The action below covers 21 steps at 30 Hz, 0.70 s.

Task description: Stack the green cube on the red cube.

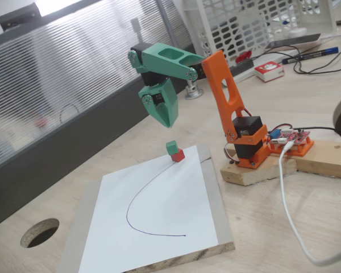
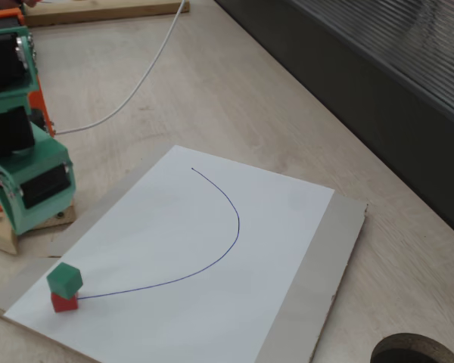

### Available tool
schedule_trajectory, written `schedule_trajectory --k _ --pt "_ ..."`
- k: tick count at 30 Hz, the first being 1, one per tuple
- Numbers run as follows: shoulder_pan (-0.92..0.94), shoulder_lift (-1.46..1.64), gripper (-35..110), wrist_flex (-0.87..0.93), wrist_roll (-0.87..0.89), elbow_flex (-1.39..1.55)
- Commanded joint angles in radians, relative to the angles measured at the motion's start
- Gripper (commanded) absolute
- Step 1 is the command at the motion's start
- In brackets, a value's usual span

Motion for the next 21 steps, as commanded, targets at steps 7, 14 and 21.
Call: schedule_trajectory --k 7,14,21 --pt "0.003 0.259 3 0.023 0.020 0.213" --pt "-0.009 0.403 3 0.015 0.195 0.442" --pt "-0.178 0.416 3 0.014 0.410 0.508"
